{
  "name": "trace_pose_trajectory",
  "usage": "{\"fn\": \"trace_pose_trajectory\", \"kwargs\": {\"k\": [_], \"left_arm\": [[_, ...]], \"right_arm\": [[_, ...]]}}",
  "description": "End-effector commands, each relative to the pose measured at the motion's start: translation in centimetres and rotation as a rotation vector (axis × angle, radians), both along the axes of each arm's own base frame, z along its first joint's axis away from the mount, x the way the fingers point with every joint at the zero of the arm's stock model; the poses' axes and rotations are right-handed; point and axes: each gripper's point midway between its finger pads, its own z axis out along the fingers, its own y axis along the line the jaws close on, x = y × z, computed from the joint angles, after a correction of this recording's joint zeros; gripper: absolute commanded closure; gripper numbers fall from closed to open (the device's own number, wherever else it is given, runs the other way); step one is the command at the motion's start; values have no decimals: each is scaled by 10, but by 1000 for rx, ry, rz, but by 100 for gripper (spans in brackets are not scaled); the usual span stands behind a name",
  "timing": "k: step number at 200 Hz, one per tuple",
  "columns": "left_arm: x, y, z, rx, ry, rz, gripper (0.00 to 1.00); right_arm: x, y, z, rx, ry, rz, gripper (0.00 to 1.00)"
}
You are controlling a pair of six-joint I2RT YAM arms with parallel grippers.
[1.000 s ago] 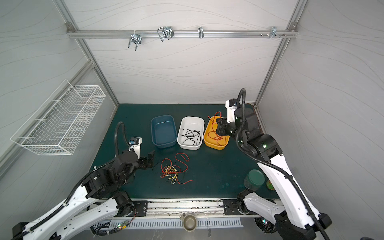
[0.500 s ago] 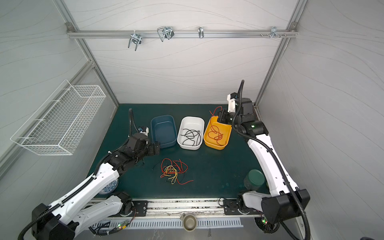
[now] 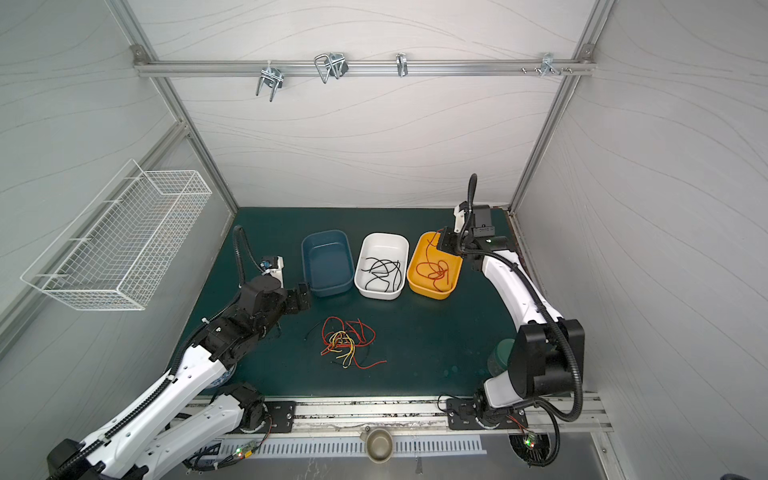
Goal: Untangle the cables
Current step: 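Lower the red wire into the yellow tub and open the right gripper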
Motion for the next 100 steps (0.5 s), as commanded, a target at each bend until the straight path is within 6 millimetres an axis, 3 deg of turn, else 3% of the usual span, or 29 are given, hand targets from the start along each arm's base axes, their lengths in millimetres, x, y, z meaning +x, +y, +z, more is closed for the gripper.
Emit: {"fn": "trace_pose_trajectory", "kwargs": {"k": [1, 33, 76, 100], "left_arm": [[6, 2, 8, 19, -21, 17, 1], [6, -2, 7, 28, -4, 4, 1], [4, -6, 4, 48, 7, -13, 1], [4, -10, 2, 63, 17, -24, 0]], "right_arm": [[3, -5, -24, -28, 36, -13, 100], [1, -16, -46, -69, 88, -73, 100], [-6, -28, -91, -144, 217, -104, 100], [-10, -30, -102, -156, 251, -113, 100]]}}
